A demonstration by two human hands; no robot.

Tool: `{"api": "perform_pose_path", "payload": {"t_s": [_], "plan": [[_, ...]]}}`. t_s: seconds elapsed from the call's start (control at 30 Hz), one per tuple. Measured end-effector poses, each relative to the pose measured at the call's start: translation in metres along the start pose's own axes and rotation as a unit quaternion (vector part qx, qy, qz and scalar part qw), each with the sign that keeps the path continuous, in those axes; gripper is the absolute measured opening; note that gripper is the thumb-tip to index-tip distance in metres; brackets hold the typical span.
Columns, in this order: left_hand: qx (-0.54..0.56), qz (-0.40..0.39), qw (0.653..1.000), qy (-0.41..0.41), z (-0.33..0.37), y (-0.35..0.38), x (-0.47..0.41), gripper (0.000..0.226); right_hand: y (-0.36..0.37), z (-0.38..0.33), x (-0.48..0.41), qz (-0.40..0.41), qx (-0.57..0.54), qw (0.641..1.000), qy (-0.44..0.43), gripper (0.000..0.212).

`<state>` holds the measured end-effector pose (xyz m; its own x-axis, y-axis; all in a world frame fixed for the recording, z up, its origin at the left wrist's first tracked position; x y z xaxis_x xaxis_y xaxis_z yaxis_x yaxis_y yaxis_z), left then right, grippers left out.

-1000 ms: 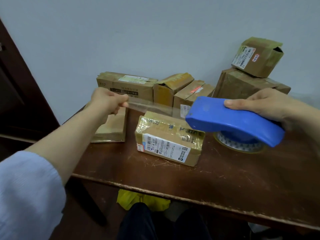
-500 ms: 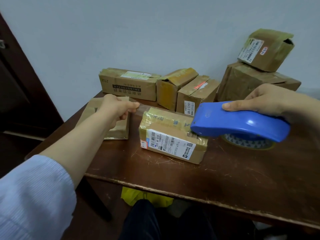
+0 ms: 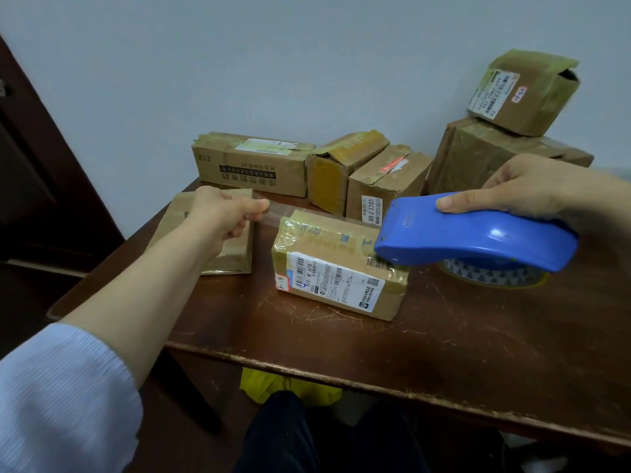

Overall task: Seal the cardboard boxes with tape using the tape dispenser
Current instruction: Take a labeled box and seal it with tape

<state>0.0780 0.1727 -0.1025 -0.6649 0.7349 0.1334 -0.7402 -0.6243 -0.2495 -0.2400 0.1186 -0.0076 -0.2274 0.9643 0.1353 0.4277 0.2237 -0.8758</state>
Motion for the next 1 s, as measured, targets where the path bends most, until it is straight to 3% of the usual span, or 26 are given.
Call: {"api": "perform_pose_path", "payload": {"t_s": [0.3,0.43,0.57,0.77,1.0], "plan": [[-0.033,-0.008,0.999,-0.003,-0.007,0.006,0.001,0.017,0.003,-0.002,-0.002,-0.006,0.022,1.0,0.001,0.092],[-0.043,-0.029,0.999,-0.009,-0.014,0.008,-0.006,0.016,0.004,-0.001,-0.004,-0.01,0.024,1.0,0.005,0.087],[-0.097,0.008,0.995,0.023,-0.02,0.013,-0.002,0.02,0.009,0.001,-0.008,-0.023,0.04,0.999,-0.003,0.094],[-0.162,0.012,0.986,0.048,-0.038,0.026,-0.005,0.029,0.013,0.004,-0.012,-0.024,0.048,0.999,-0.009,0.082],[-0.195,-0.047,0.98,0.014,-0.042,0.035,-0.006,0.026,0.015,0.01,-0.021,-0.031,0.04,0.999,-0.002,0.091]]}}
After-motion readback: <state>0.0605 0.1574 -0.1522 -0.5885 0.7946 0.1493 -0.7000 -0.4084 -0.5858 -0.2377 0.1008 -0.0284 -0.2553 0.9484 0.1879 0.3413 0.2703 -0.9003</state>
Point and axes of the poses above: each hand's wrist, its own x-axis away from the middle knuckle, its own y-axis out of the palm, z = x × y, the point moved 2 cm from there along -x, towards the middle knuckle, and after that the axes turned 2 degrees about z, right-handed, at the moved point
